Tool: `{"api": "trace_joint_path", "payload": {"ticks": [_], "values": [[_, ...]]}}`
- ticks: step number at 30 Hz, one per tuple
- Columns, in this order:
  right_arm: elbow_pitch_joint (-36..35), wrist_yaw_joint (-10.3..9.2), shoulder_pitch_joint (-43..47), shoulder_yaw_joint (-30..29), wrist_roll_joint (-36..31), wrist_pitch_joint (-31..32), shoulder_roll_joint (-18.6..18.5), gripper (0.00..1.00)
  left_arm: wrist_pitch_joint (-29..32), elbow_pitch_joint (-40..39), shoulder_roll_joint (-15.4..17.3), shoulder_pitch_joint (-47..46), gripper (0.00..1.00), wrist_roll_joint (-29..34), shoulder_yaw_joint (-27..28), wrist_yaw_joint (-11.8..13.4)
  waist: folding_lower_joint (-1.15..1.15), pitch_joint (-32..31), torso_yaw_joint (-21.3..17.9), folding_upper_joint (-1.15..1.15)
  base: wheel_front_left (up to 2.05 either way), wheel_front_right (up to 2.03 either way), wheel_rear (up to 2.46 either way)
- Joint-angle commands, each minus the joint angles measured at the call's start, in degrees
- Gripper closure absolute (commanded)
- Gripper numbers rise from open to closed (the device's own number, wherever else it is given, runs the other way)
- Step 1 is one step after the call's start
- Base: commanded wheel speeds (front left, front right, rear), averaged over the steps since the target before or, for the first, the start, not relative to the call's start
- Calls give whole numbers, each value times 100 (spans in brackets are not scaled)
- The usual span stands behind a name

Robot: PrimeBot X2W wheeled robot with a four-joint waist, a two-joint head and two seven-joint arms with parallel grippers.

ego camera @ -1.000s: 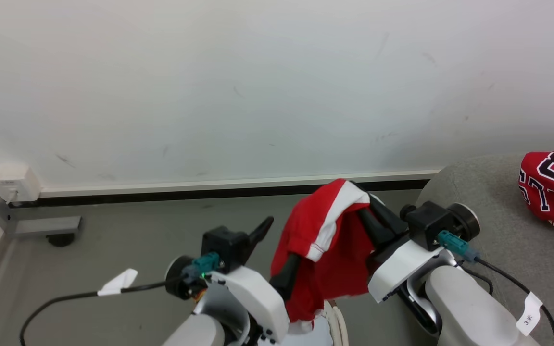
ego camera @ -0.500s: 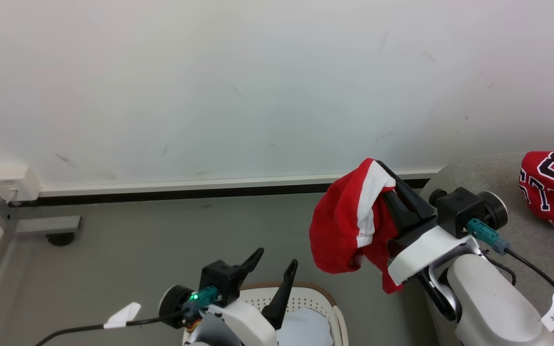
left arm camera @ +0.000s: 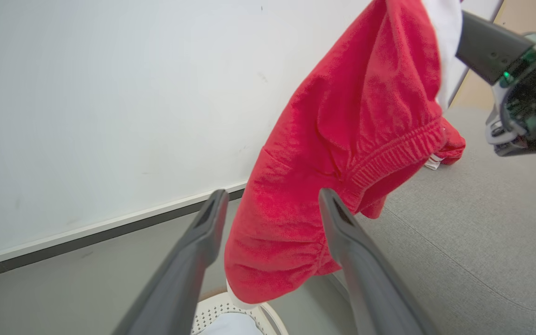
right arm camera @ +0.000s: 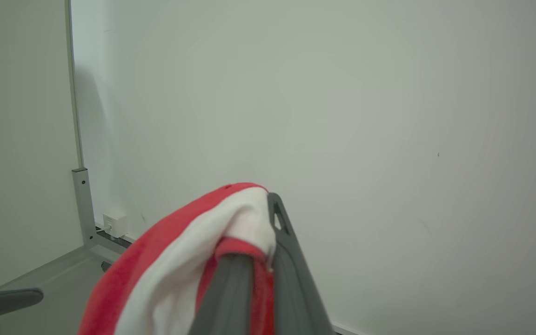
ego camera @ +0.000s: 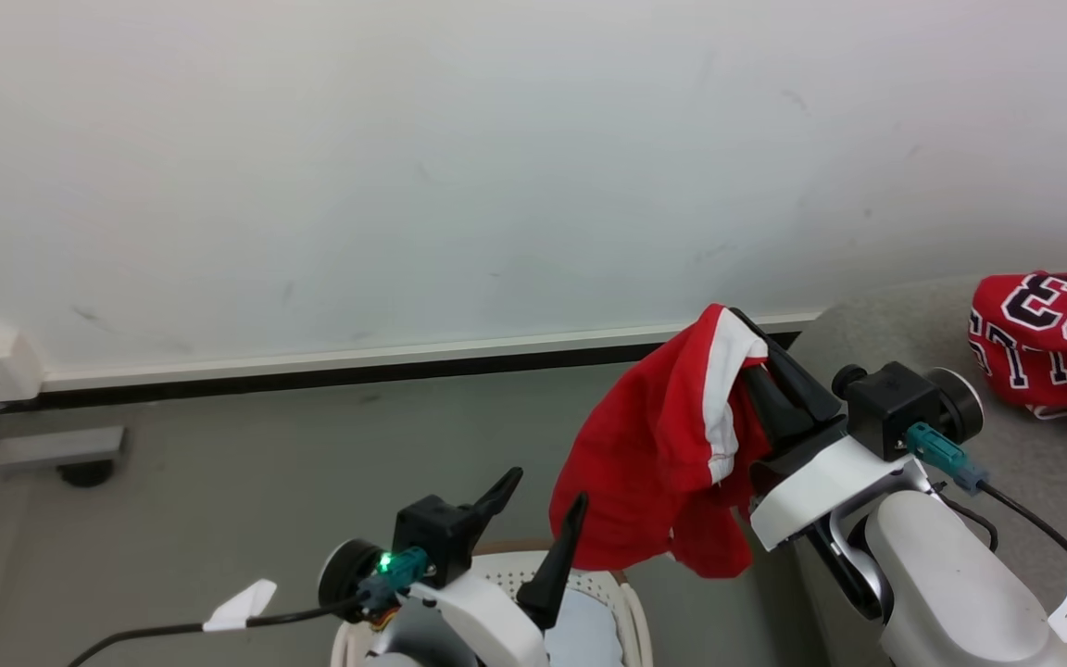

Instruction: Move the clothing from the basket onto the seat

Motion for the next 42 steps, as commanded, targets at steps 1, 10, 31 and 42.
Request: {"api": "trace_joint_path", "payload": {"ticks": [1, 10, 31, 42], "values": [[-23, -15, 4, -10, -1, 5, -29, 100, -16, -29, 0, -16, 0, -66, -5, 0, 0, 18, -76, 0, 0, 0, 0], [-128, -15, -24, -28, -11, 4, -96, 100, 21, -188, -76, 74, 0, -90, -167, -39, 0, 106, -783, 0, 0, 0, 0], [-731, -15, -306, -706, -148, 4, -514, 100, 100, -238, -215, -532, 0, 69, -458, -186, 0, 1048, -1310, 0, 0, 0, 0], [58, -15, -2344, -1406, 173, 197, -1624, 100, 54, -133, -320, -1185, 0, 127, -520, -396, 0, 2033, -614, 0, 0, 0, 0]]}}
